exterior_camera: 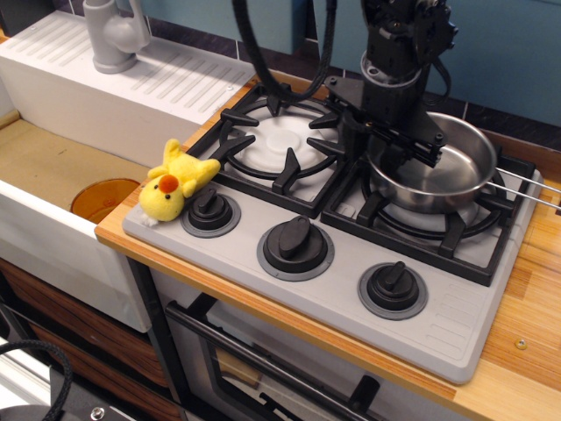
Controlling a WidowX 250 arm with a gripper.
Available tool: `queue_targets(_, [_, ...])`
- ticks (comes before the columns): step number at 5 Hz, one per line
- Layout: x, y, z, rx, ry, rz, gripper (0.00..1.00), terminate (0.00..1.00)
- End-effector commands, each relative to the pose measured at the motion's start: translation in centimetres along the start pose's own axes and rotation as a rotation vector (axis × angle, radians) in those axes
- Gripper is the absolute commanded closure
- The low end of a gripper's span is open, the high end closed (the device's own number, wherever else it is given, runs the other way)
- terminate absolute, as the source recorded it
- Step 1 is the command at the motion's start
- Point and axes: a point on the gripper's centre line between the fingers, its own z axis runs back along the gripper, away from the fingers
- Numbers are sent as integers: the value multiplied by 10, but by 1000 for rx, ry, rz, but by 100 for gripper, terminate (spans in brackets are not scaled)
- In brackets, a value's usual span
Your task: Put pan on stove and put stuffedduck in pan
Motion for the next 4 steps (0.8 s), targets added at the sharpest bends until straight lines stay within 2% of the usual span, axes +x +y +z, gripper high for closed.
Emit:
queue_targets(1, [21,14,26,3,-32,-38,100,0])
queue_targets(2, [20,17,43,24,-11,-39,100,0])
queue_targets(4, [18,29,94,89,40,-33,100,0])
